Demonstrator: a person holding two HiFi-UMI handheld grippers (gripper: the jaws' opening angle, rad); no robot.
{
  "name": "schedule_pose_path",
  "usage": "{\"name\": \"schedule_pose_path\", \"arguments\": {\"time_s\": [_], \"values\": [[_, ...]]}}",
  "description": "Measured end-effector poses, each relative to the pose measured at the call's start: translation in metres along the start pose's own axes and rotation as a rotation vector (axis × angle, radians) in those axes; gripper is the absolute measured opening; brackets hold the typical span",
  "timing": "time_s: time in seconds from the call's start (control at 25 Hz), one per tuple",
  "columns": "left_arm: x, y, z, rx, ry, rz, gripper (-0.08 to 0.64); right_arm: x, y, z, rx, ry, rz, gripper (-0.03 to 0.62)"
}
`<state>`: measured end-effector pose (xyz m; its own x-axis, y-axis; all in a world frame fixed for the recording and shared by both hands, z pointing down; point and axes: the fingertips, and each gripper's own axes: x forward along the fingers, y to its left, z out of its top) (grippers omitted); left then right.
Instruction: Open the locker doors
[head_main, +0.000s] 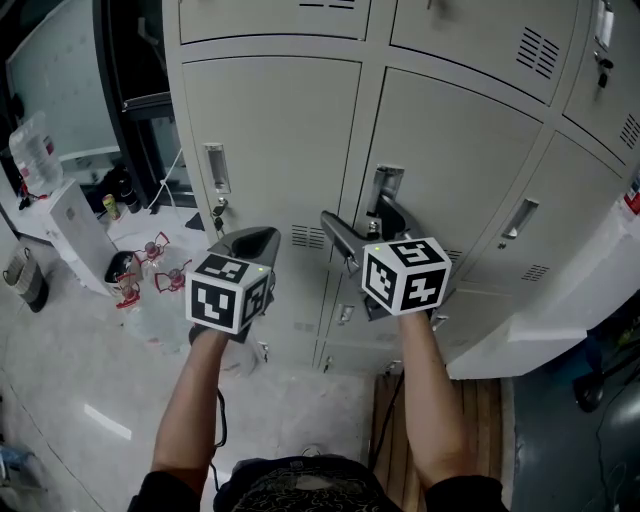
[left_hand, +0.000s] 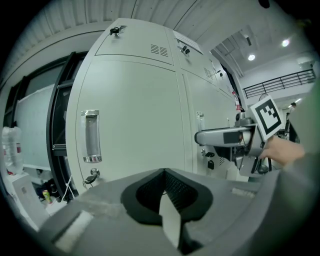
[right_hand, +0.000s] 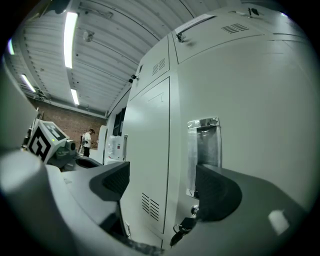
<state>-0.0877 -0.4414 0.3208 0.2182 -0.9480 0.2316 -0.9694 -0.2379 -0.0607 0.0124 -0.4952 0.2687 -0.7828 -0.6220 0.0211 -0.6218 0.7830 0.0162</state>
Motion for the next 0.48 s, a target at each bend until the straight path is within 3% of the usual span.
{"name": "schedule_pose_path", "arguments": {"time_s": [0.48], "values": [[-0.018, -0.023, 0.007, 0.034, -0.011, -0.120, 0.002, -0.033, 0.014, 0.000, -0.001, 0.014, -0.101, 0.356]]}}
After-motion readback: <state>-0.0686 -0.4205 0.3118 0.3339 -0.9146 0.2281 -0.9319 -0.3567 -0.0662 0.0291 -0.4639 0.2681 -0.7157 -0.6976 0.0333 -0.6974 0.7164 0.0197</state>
